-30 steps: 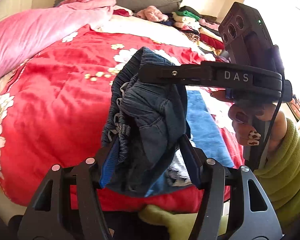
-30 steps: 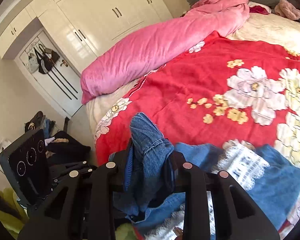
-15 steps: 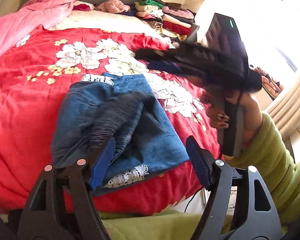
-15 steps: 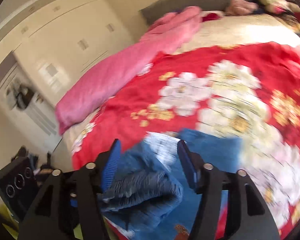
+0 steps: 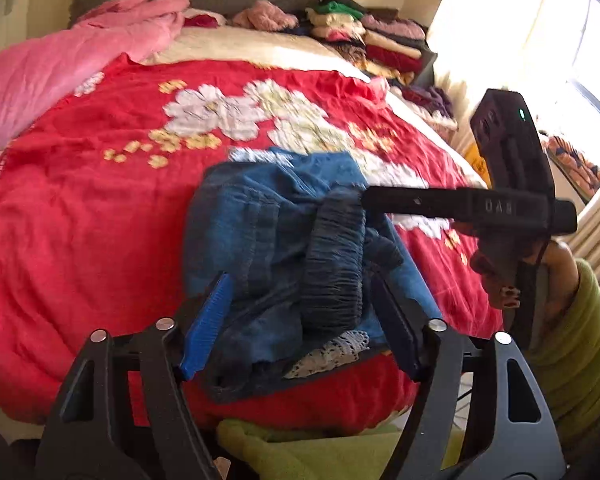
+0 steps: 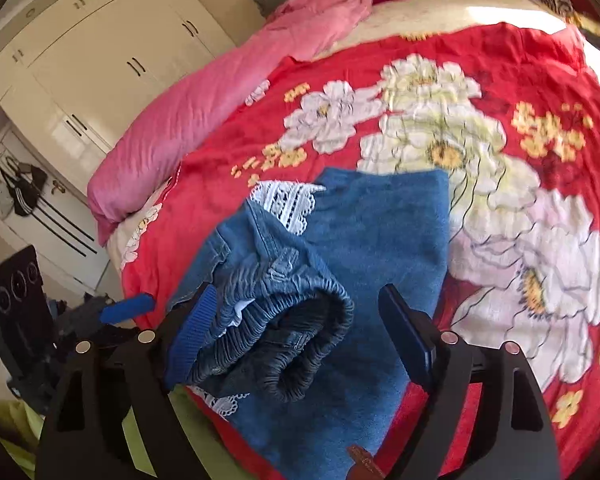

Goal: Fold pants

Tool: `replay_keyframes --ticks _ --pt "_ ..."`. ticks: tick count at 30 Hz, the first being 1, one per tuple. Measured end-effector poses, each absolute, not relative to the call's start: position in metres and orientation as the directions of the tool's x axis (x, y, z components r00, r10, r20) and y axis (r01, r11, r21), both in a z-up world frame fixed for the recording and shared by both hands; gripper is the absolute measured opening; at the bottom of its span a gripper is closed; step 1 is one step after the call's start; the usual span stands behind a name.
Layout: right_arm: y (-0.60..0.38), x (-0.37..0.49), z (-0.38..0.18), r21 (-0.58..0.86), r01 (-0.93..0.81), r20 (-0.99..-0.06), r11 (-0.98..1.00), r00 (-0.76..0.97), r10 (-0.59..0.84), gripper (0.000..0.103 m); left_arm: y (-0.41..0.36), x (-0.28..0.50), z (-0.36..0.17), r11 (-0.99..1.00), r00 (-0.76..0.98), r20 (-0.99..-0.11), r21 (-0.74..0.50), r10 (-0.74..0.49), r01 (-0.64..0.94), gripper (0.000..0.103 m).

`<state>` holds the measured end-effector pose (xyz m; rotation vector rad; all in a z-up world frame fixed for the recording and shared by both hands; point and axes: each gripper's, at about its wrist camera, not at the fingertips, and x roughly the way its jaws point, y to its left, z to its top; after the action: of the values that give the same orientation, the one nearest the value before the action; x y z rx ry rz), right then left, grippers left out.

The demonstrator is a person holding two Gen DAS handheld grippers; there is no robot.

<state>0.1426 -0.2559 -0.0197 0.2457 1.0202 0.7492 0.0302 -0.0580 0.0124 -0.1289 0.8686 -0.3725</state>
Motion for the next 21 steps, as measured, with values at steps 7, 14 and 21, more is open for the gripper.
replay_keyframes --ticks 7,14,21 --pt "-0.242 0.153 -0.025 0.577 -0.479 -0.635 0.662 0.246 0.732 0.031 -0.086 0.036 -0.007 0.895 0.493 -0.753 -0.300 -0.435 0.330 0.041" --pt "-0.240 0.164 -0.028 0.433 -0.457 -0.735 0.777 0.320 0.598 0.049 -0.099 0.036 -0.016 0.883 0.455 -0.773 -0.285 -0.442 0.373 0.047" --pt "-0.279 0.138 0.000 0.408 -0.444 -0.668 0.798 0.451 0.592 0.065 -0.079 0.021 0.014 0.890 0.524 -0.731 -0.268 -0.437 0.369 0.079"
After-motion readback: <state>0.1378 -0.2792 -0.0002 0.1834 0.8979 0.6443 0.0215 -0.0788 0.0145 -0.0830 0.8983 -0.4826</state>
